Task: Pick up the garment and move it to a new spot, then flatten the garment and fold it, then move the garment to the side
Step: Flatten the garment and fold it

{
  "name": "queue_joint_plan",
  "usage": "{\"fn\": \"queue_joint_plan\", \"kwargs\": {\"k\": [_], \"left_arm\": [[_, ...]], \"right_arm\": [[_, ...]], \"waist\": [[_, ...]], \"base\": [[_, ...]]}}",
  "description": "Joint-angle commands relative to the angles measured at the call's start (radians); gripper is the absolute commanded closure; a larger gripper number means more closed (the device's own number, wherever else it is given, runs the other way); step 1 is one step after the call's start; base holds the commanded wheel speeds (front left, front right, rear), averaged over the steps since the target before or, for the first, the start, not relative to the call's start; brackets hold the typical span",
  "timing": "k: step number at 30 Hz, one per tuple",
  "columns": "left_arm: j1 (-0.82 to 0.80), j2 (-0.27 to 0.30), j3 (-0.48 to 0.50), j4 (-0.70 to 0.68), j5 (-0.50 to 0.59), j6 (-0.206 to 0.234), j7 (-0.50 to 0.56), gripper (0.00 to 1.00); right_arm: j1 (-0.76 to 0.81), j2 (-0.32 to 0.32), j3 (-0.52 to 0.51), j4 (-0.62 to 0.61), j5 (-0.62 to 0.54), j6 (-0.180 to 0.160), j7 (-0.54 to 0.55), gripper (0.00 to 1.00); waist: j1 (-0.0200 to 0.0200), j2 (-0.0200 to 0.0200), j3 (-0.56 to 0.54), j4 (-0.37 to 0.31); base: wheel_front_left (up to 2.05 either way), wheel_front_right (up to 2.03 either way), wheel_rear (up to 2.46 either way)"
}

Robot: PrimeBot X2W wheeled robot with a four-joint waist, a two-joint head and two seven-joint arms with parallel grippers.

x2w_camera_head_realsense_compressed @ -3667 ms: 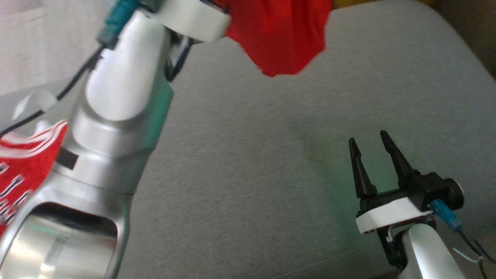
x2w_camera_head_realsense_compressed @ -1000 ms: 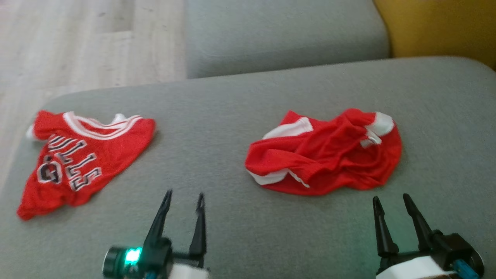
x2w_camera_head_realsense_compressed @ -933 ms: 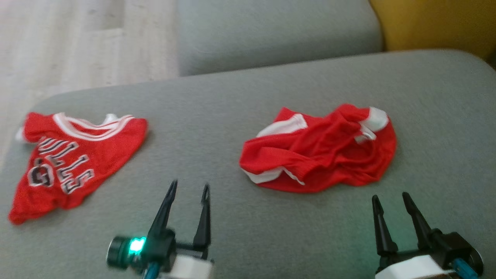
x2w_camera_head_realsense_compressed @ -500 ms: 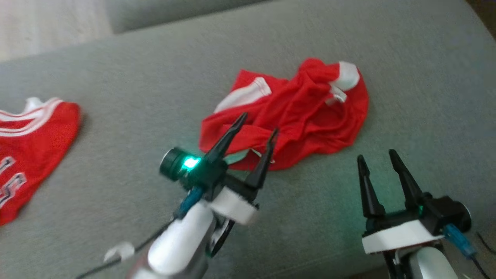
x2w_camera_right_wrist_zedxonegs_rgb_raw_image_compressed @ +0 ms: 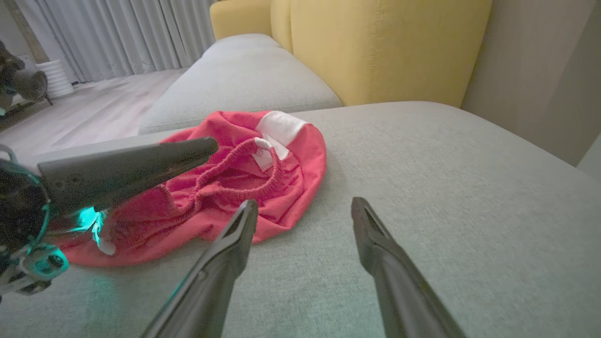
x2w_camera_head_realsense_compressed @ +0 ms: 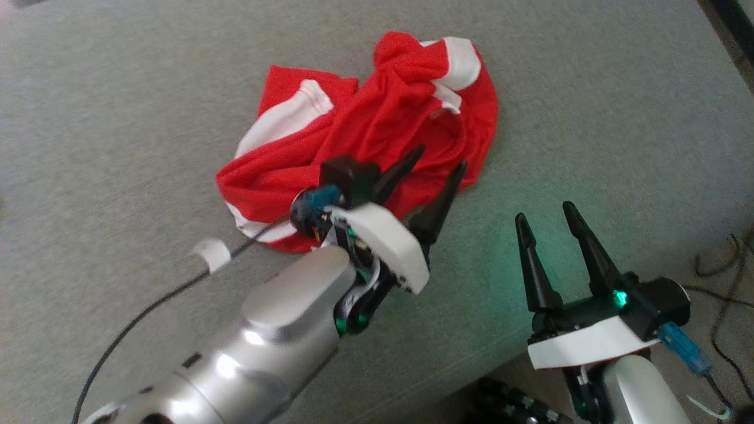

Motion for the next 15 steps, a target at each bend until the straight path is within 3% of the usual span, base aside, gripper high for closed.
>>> {"fn": "queue_joint_plan", "kwargs": {"k": [1,4,7,15], "left_arm": [[-0.049,-0.002,0.005,-0.025,-0.057,0.012,0.012,0.0],[-0.081,-0.002,0.002,-0.035,-0.252,0.027,0.051,0.0],[-0.133,-0.002,-0.021,-0.03,-0.38,0.055,0.07,0.0],[-0.244,-0.002,-0.078,0.044,-0.546,0.134,0.02,0.0]], "right_arm": [[-0.014,-0.006,0.025,-0.033,0.008,0.007,-0.004,0.0],[-0.017,-0.006,0.038,-0.033,0.013,0.007,-0.004,0.0],[-0.017,-0.006,0.048,-0.032,0.015,0.007,-0.004,0.0],[-0.013,-0.006,0.073,-0.03,0.017,0.007,-0.004,0.0]], "waist": [[-0.0002,0.0,0.037,-0.038],[-0.0002,0.0,0.053,-0.057],[-0.0002,0.0,0.06,-0.071],[-0.0002,0.0,0.068,-0.106]], "base": [[0.0,0.0,0.0],[0.0,0.0,0.0],[0.0,0.0,0.0],[0.0,0.0,0.0]]}}
